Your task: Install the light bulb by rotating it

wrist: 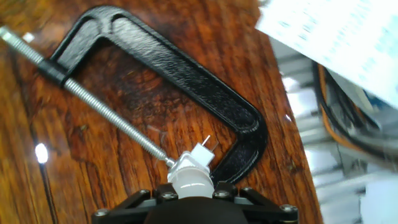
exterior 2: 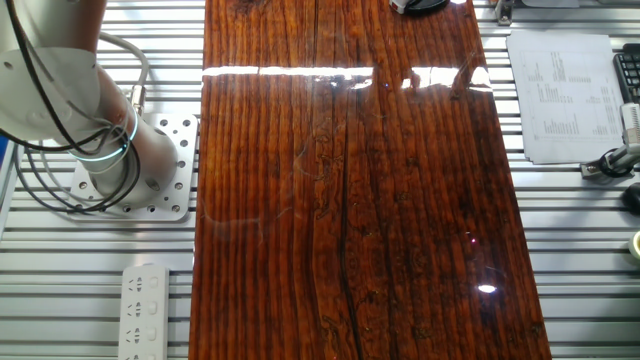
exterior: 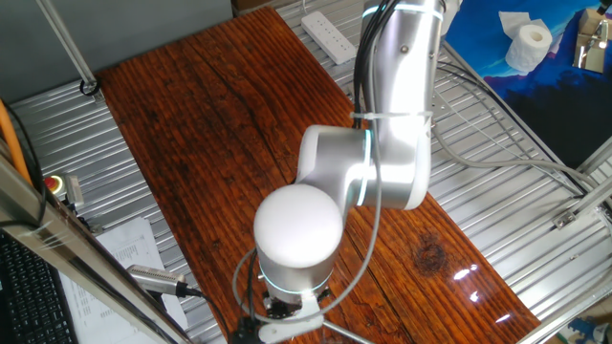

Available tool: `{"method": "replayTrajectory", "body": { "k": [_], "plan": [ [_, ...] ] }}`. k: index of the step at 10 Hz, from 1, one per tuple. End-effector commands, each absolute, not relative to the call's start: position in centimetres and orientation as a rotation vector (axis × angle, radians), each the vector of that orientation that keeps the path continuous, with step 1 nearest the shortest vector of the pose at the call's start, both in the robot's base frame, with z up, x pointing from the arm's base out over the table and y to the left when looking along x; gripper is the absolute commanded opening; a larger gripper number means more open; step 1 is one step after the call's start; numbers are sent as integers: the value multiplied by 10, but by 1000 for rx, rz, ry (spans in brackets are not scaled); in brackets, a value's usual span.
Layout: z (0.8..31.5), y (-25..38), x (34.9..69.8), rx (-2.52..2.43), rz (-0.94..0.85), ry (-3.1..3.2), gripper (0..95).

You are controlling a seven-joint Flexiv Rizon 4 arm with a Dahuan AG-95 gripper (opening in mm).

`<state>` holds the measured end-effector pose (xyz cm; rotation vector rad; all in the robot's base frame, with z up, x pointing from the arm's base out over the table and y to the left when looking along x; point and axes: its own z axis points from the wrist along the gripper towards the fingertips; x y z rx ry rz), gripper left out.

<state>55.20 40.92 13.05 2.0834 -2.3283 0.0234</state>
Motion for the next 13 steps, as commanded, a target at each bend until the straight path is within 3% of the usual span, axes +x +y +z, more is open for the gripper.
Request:
{"method": "replayTrajectory", "body": {
  "k": [1, 3, 4, 11, 12, 13],
  "plan": [
    [130, 412, 552, 2338, 12, -2059, 380],
    [129, 413, 552, 2415, 8, -1954, 380],
    [129, 412, 551, 2430, 6, -1931, 570],
    [119, 401, 542, 2477, 14, -1881, 570],
    [118, 401, 542, 2478, 16, -1882, 380],
    [119, 401, 542, 2476, 17, -1888, 380]
  ]
}}
